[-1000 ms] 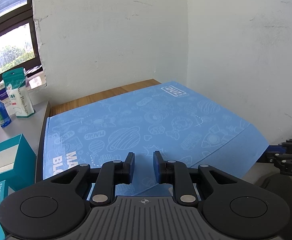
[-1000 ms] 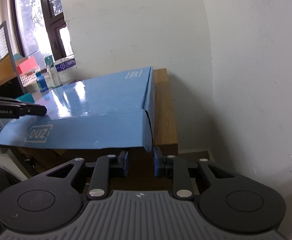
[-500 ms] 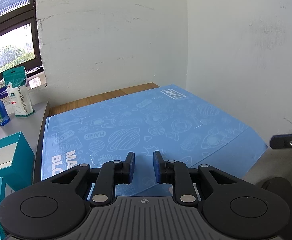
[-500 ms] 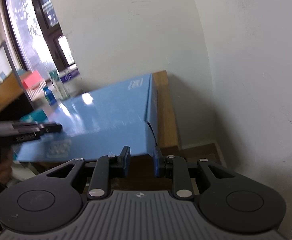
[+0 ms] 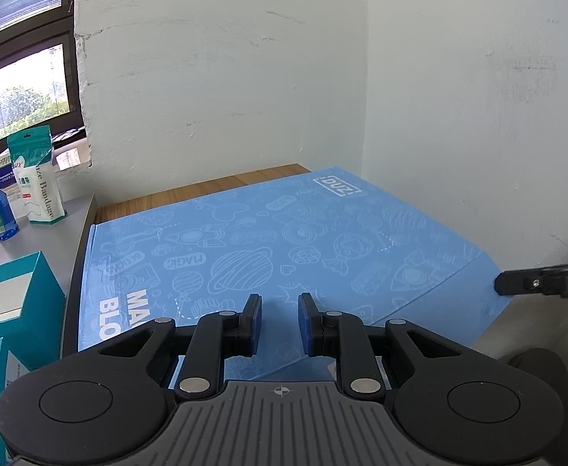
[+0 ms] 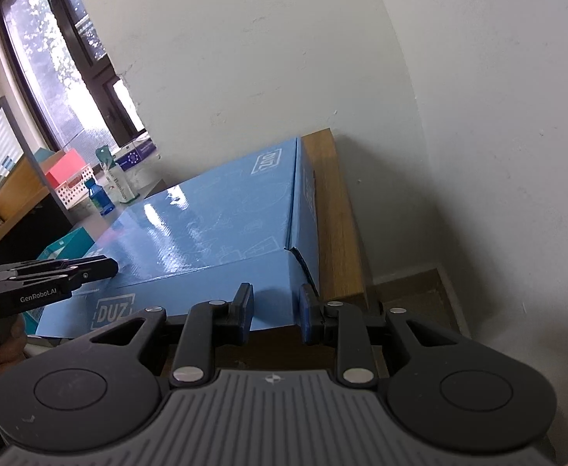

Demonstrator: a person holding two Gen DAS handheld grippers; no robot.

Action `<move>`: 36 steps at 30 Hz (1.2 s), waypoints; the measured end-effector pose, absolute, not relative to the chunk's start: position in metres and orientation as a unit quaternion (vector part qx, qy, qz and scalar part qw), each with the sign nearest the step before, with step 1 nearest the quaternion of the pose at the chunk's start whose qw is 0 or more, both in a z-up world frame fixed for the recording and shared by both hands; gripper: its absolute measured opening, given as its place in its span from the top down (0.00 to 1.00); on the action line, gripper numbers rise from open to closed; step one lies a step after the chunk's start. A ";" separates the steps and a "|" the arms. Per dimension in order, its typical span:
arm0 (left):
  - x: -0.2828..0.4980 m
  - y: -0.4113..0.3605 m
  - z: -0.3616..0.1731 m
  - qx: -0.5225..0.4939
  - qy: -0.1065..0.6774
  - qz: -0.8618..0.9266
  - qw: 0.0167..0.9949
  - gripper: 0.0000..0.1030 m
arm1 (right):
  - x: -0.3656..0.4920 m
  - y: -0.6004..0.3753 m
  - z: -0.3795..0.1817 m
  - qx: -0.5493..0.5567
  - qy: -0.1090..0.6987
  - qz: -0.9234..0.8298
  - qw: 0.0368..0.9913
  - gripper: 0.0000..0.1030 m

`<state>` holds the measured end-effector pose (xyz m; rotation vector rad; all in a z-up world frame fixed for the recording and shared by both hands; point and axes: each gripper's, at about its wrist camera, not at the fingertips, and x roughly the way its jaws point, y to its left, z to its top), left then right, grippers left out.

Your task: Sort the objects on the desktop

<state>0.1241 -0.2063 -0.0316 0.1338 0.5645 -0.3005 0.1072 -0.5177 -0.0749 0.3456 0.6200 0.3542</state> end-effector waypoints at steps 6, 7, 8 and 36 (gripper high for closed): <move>0.112 -0.199 -0.030 0.063 0.275 -0.144 0.948 0.78 | 0.106 -0.510 -0.084 0.157 0.301 0.161 0.927 0.71; 0.108 -0.195 -0.030 0.060 0.276 -0.141 0.949 0.78 | 0.106 -0.510 -0.084 0.156 0.303 0.160 0.927 0.71; 0.103 -0.192 -0.029 0.059 0.275 -0.137 0.950 0.77 | 0.106 -0.510 -0.084 0.154 0.304 0.160 0.926 0.71; 0.028 -0.121 -0.044 -0.011 0.250 -0.092 0.964 0.78 | 0.115 -0.483 -0.056 0.059 0.350 0.129 0.926 0.71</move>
